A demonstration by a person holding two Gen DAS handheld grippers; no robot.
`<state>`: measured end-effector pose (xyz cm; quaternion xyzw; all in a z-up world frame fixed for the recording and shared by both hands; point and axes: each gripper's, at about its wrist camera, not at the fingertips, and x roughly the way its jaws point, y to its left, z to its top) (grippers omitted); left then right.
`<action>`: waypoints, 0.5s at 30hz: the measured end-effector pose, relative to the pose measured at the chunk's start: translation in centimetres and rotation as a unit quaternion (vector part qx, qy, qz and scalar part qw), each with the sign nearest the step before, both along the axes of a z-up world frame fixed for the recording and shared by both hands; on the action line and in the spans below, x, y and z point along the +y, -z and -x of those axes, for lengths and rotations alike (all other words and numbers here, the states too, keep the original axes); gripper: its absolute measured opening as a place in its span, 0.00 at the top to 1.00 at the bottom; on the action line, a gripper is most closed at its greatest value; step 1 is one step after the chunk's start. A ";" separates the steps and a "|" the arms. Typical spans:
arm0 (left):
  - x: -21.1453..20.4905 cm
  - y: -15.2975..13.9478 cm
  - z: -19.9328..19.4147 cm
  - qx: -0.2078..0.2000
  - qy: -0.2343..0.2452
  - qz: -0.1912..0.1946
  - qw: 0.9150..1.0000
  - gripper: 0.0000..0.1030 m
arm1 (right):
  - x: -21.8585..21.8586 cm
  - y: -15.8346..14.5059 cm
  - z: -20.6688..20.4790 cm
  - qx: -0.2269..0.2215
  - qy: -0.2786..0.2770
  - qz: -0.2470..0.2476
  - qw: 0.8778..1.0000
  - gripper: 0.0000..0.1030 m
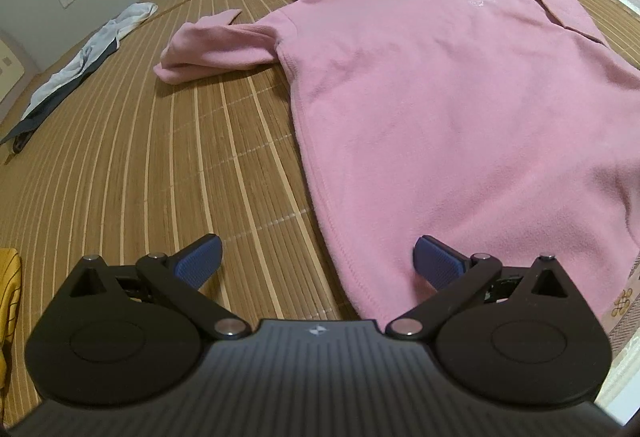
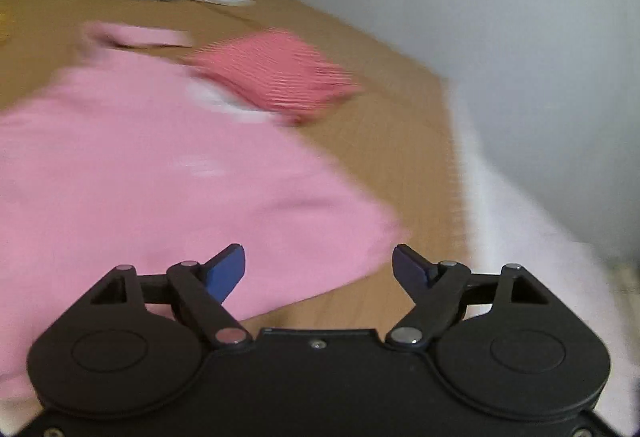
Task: Fold clothes
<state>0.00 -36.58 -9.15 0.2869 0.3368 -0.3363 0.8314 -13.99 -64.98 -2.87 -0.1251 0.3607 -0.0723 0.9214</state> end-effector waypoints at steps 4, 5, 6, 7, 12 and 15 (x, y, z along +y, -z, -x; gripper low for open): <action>0.1 0.0 0.3 -0.006 -0.002 0.000 1.000 0.00 | 4.1 3.1 5.0 0.023 -0.071 -0.125 0.989 0.21; 0.1 0.0 0.4 -0.008 -0.002 0.000 1.000 0.00 | 4.8 4.2 5.9 0.027 -0.071 -0.151 0.986 0.21; 0.1 0.0 0.4 -0.008 -0.002 -0.001 1.000 0.00 | 5.5 5.2 6.7 0.031 -0.071 -0.174 0.982 0.21; 0.2 0.0 0.5 -0.009 -0.001 -0.001 1.000 0.00 | 5.8 5.8 6.9 0.034 -0.063 -0.181 0.981 0.21; 0.5 0.0 0.6 -0.005 -0.001 0.003 1.000 0.00 | 6.9 7.5 6.6 0.001 -0.010 -0.211 0.977 0.33; 0.5 0.1 0.6 -0.003 0.000 0.004 1.000 0.00 | 8.1 7.8 6.3 -0.017 -0.019 -0.216 0.976 0.57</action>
